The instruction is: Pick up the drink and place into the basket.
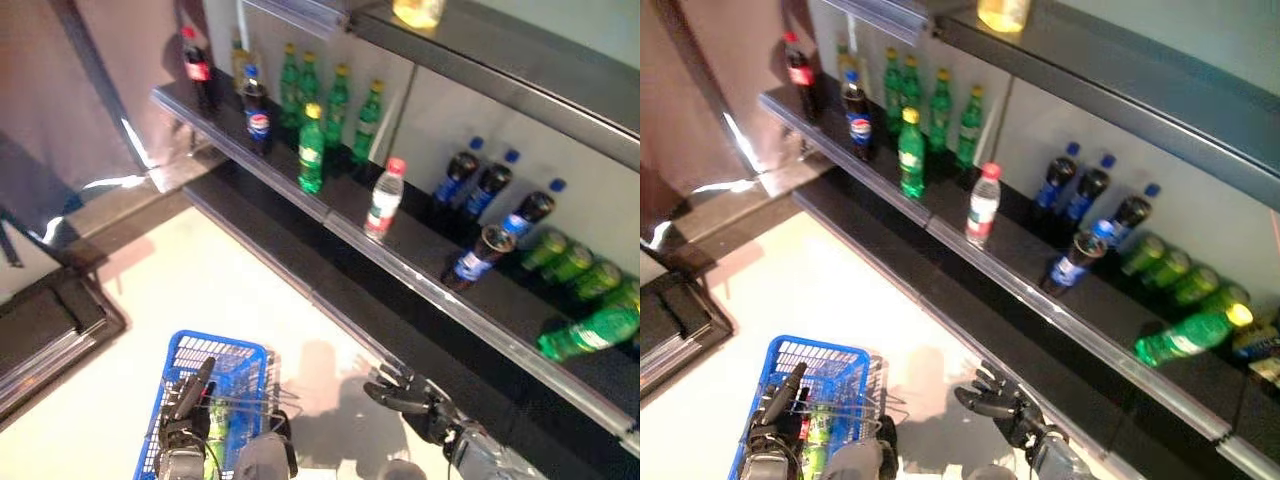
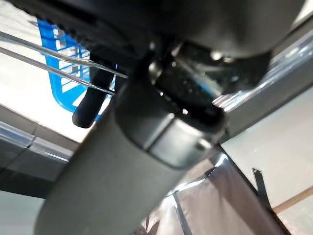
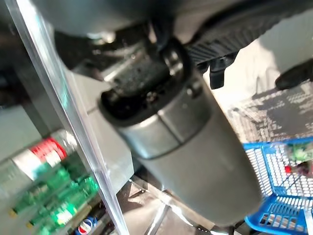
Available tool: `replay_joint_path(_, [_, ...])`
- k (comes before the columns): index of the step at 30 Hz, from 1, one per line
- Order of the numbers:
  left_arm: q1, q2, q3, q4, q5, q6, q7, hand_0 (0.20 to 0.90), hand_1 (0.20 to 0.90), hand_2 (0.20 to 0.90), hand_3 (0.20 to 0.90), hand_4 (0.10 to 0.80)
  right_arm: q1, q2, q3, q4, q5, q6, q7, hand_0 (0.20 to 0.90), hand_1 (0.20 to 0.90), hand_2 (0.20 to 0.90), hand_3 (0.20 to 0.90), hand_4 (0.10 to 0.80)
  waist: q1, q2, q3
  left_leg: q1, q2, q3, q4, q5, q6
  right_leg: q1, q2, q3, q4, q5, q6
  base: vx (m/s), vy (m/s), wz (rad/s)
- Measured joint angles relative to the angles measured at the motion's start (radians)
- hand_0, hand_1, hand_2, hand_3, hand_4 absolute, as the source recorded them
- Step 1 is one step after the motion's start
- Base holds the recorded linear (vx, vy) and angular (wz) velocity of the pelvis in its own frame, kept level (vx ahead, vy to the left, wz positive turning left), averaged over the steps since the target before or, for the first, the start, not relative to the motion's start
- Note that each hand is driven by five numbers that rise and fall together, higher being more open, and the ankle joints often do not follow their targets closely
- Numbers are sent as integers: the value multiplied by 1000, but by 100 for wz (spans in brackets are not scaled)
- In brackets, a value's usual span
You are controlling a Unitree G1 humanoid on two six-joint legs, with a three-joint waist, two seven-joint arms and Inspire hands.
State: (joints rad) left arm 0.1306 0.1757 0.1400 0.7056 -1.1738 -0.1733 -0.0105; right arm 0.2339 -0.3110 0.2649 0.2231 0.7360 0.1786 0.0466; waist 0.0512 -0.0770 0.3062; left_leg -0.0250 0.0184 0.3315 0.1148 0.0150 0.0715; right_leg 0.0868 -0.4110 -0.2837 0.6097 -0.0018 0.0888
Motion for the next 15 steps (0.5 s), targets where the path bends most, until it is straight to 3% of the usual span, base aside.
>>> replay_joint_path(1, [-1,5,-23,-5,15,5,0,300,300,300,200,100,1,4,0,-1,6,-5,-6,900,900,900,900,800,-9,15,3,3,0,-25,-37,0,1,-33,45,33,32,-34,20,199,300,97])
replay_joint_path(2, [-1,16,-54,-18,32,11,0,300,300,300,200,100,2,5,0,-1,9,-8,-10,900,900,900,900,800,-19,27,-3,4,5,-47,-97,-1,-4,-74,121,49,18,-93,23,253,250,115])
replay_joint_path(3, [-1,31,-75,-28,51,13,-1,300,300,300,200,100,1,8,-1,6,9,-13,-12,900,900,900,900,800,-34,19,-7,6,3,-41,-135,-29,-40,-107,189,49,-34,-120,12,256,192,111])
replay_joint_path(4, [-1,52,-95,-40,64,15,-1,300,300,300,200,100,4,17,-11,9,10,-21,-13,900,900,900,900,800,-43,-17,-11,-19,-17,-31,-54,-53,-13,-142,210,73,-72,-155,31,264,143,85])
replay_joint_path(5, [7,55,-112,-56,71,18,-1,300,300,300,200,100,7,9,-22,11,10,-42,-14,900,900,900,900,800,-52,-17,-5,-4,-33,-36,-12,-34,46,-174,228,85,-69,-204,59,280,120,76])
replay_joint_path(6, [5,58,-130,-55,79,36,5,300,300,300,200,100,-9,15,-29,43,11,-45,-24,900,900,900,900,800,-71,-37,-9,10,-70,-52,-31,-40,49,-202,243,131,-108,-218,34,359,113,70])
replay_joint_path(8, [0,56,-175,-61,127,38,4,300,300,300,200,100,-10,15,-57,81,13,-57,-30,900,900,900,900,800,-107,-35,-14,24,-92,-58,-55,-41,56,-260,307,146,-224,-195,10,448,72,80])
replay_joint_path(10, [-4,48,-195,-61,157,47,1,300,300,300,200,100,-12,15,-73,122,22,-58,-45,900,900,900,900,800,-117,-33,-20,41,-111,-76,-81,-38,51,-322,346,150,-323,-118,19,434,45,49])
replay_joint_path(13, [-2,35,-205,-55,168,85,-1,300,300,300,200,100,9,15,-82,124,58,-57,-77,900,900,900,900,800,-126,-32,-26,93,-150,-110,-104,-56,74,-368,353,114,-412,5,19,552,92,31])
replay_joint_path(15, [7,26,-210,-48,168,116,-1,300,300,300,200,100,14,27,-90,138,62,-57,-90,900,900,900,900,800,-142,-28,-29,145,-162,-131,-94,-100,75,-367,349,75,-444,58,-5,498,85,27])
